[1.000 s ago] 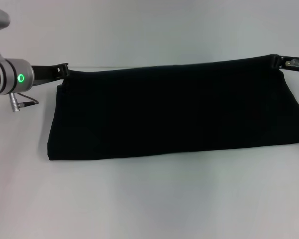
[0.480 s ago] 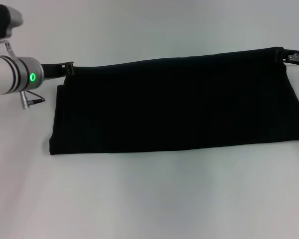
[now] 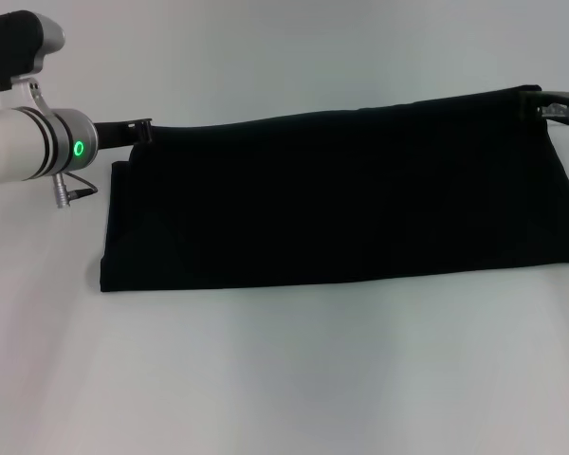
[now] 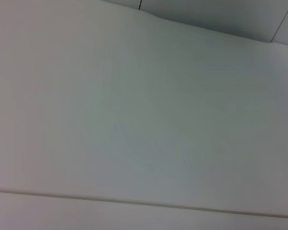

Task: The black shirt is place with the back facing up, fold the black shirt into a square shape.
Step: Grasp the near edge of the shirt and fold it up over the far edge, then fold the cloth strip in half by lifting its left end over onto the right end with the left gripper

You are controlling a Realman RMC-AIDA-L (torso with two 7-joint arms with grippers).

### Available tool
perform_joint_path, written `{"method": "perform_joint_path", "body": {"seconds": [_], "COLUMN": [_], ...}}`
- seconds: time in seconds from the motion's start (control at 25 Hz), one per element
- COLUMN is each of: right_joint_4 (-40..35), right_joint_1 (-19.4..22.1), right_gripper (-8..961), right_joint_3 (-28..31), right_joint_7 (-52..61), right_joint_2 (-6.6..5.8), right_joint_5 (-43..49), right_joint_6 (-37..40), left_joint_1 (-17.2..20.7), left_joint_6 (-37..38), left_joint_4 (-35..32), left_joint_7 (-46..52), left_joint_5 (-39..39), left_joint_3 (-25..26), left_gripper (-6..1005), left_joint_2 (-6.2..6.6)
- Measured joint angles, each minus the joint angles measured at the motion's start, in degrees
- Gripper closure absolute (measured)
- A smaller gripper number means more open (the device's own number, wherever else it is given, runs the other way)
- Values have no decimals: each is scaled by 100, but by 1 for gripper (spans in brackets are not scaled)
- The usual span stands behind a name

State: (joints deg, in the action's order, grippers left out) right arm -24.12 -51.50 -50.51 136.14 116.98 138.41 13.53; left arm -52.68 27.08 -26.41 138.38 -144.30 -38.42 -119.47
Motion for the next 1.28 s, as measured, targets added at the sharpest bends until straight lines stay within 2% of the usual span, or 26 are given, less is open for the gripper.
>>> {"method": "perform_joint_path", "body": {"seconds": [0.08,0.24,0.32,0.4,0.56,0.72,0.84,0.96,1.16,1.28], "right_joint_4": [-13,-84,-293,-817,-2114,-2716,-2444,-1756,-547,-322], "right_joint_1": [-19,-86,-85,58,688,1484,2103,2530,2803,2861], "right_gripper": [901,901,835,768,667,577,510,407,217,128], "right_joint_3": [-2,46,151,342,648,776,977,1278,1828,1949], "right_joint_7": [2,77,210,357,130,-833,-2227,-3518,-4877,-5141], "right_joint_2": [-15,-222,-348,-401,-308,-162,-1,108,119,140], "right_joint_5": [0,-7,-38,-121,-938,-2581,-4030,-5020,-5448,-5442], "right_joint_6": [156,951,1559,2227,3233,4076,4846,5656,6811,7030], "left_joint_1": [0,3,24,140,697,1317,1729,1976,2419,2563], "left_joint_6": [22,377,1023,1680,2798,3700,4650,5376,5695,5726], "left_joint_4": [-23,-115,-309,-645,-1497,-1636,-1266,-765,-578,-599], "left_joint_7": [-2,291,696,1138,1402,806,-66,-484,229,713], "left_joint_5": [1,40,56,120,889,2083,2858,2933,2585,2391], "left_joint_3": [-7,5,32,65,77,179,814,1551,1775,1869], "left_gripper": [977,947,904,833,687,526,459,393,282,202], "left_joint_2": [-11,13,93,158,189,227,252,305,299,254]}}
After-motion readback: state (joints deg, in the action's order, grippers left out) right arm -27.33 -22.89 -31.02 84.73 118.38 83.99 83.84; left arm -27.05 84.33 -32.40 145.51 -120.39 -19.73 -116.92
